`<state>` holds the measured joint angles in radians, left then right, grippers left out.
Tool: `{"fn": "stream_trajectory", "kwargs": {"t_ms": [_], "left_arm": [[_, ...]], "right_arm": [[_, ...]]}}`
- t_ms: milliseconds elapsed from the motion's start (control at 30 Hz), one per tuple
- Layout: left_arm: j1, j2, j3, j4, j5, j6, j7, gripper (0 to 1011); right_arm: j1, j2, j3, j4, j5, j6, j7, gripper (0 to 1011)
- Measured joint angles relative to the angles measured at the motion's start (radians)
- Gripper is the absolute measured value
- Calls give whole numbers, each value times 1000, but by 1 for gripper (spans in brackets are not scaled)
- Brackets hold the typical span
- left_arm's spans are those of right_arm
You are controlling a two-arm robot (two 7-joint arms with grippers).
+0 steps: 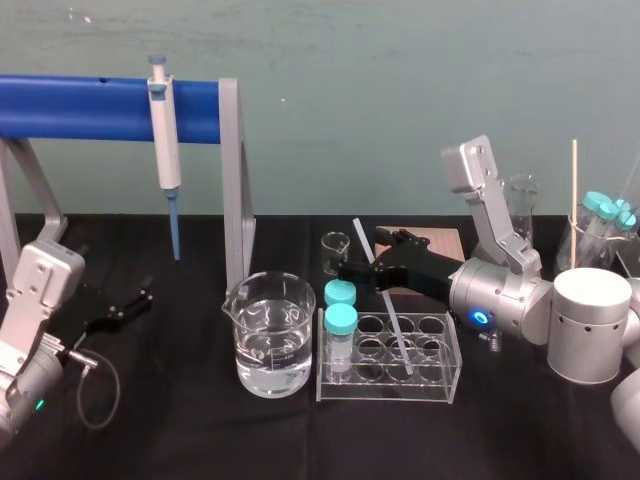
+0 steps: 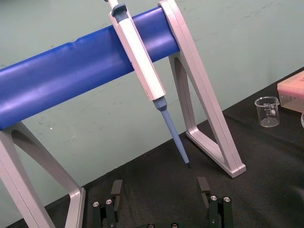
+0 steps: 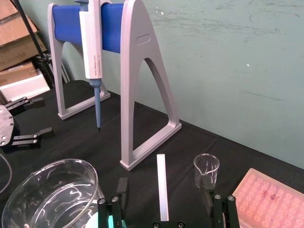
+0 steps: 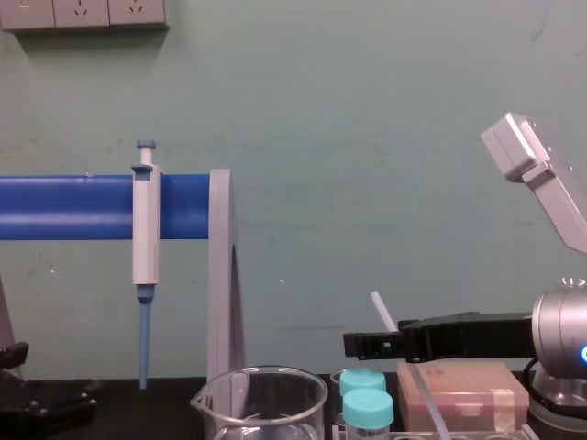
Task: Pick up the stirring rod with one hand, then place it down.
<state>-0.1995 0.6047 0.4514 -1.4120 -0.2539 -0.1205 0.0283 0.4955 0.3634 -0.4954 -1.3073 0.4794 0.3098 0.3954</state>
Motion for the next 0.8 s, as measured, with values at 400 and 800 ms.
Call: {"fn": "stream_trajectory", "kwargs": {"t_ms": [400, 800], "left_arm": [[0, 0, 0, 0, 0, 0, 0, 1000], [0, 0, 0, 0, 0, 0, 0, 1000]], "right_arm": [[0, -1, 1, 0, 4, 0, 0, 651], [0, -1, 2, 0, 5, -1, 0, 247]]}}
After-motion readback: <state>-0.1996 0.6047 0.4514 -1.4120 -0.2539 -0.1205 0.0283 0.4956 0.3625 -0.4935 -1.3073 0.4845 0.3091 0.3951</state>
